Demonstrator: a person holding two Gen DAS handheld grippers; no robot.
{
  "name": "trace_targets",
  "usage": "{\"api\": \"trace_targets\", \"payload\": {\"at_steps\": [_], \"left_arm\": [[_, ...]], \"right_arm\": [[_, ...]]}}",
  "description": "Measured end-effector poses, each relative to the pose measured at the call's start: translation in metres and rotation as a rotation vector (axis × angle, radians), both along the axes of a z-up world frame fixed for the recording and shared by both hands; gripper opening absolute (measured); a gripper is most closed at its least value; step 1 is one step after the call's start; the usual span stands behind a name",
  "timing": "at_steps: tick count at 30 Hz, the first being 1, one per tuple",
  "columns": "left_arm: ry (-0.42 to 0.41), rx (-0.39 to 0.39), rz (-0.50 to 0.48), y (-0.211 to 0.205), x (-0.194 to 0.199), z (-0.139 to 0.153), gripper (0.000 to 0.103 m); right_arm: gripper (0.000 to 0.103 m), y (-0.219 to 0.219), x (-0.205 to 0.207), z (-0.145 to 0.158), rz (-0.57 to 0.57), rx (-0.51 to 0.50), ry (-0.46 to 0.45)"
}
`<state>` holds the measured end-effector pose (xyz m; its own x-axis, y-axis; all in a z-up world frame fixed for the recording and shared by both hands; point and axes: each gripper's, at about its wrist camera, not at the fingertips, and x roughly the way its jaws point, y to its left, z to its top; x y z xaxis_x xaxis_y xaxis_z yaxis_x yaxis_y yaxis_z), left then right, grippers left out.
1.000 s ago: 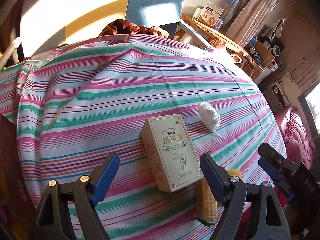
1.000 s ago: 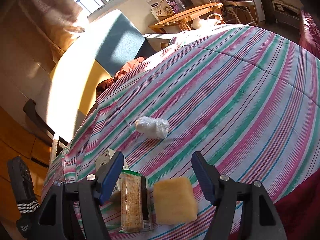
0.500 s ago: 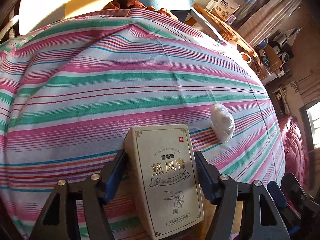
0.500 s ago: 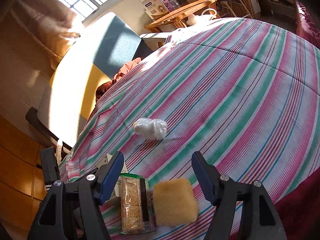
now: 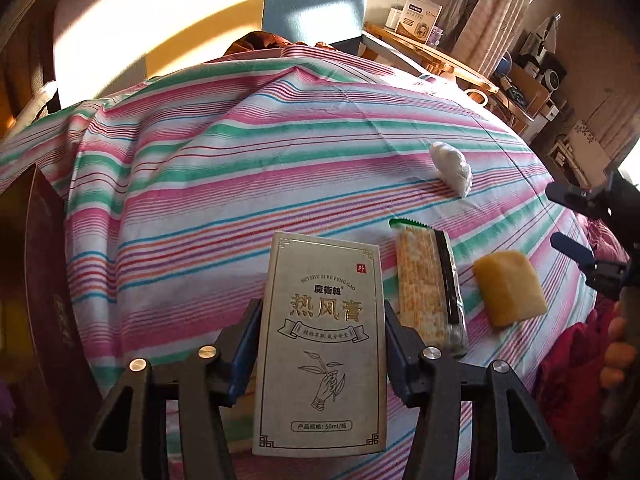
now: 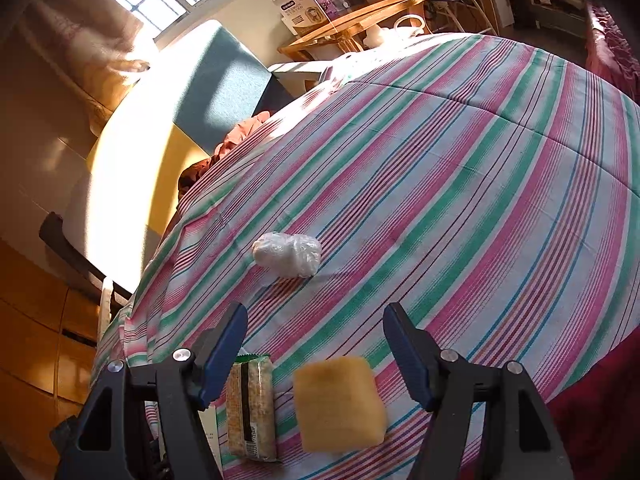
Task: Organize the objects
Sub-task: 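Carry the white box toward the tray with the left gripper while the right grasps a yellow sponge block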
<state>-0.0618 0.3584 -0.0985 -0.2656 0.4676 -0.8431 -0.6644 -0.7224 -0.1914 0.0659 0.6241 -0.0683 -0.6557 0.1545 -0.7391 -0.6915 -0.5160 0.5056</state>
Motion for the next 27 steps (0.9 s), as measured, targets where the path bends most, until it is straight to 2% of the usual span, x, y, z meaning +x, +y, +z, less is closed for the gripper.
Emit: {"api": "trace_targets", "payload": {"at_steps": [6,13,18,25,27], "left_arm": [[0.043,-0.014,-0.024,-0.023,0.033,-0.007,0.053],[0.046,-0.022,-0.028,-0.022,0.033,-0.014,0.054],[0.073,-0.038,-0.040,-0.020,0.035,-0.016,0.054],[0.067,-0.021,-0.029,-0.027,0.037,-0.012,0.052],[0.062,-0.006,-0.018,-0.033,0.038,-0.007,0.052]], "right_arm": [[0.071,-0.005,-0.010,-0.006,0.030,0.009,-0.063],[0.071,-0.013,-0.028,-0.020,0.092,0.022,-0.196],[0.071,-0.012,-0.029,-0.025,0.091,0.023,-0.230],[0.072,-0.022,-0.038,-0.031,0.153,0.042,-0.290],[0.077,-0.023,-0.039,-0.033,0.159,0.041,-0.303]]}}
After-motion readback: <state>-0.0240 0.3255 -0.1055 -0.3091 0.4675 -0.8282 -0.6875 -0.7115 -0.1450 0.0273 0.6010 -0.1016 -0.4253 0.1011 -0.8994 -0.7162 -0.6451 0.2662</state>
